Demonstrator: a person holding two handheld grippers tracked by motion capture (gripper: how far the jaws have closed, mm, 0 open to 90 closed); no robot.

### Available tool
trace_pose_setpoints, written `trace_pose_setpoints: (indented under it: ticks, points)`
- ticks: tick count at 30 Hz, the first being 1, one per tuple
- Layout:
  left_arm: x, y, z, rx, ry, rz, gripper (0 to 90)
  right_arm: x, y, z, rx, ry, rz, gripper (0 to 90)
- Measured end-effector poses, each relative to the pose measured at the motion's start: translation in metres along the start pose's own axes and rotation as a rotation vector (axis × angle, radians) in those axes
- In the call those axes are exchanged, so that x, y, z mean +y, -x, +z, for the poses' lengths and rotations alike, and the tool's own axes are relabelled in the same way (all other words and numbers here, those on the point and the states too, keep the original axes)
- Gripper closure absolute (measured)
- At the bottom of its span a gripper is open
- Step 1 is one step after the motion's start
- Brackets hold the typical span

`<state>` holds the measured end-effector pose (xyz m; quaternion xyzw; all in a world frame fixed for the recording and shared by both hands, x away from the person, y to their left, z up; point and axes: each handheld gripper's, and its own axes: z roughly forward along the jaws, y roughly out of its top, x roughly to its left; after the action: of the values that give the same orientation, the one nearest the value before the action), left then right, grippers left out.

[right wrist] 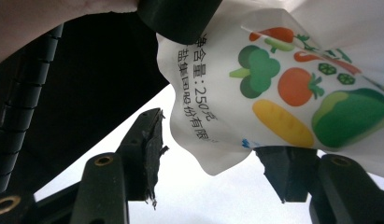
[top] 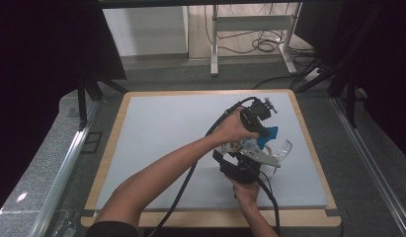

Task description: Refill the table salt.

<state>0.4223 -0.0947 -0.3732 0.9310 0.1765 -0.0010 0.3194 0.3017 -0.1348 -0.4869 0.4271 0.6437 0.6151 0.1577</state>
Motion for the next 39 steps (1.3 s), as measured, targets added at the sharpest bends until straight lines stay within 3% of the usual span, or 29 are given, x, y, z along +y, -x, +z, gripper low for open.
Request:
trace_pose_setpoints:
  ticks: [39]
  points:
    - [-0.0008, -0.0003, -0.0023, 0.006, 0.003, -0.002, 90.0, 0.0010, -0.0010, 0.0007, 0.008, 0.008, -0.002, 43.5]
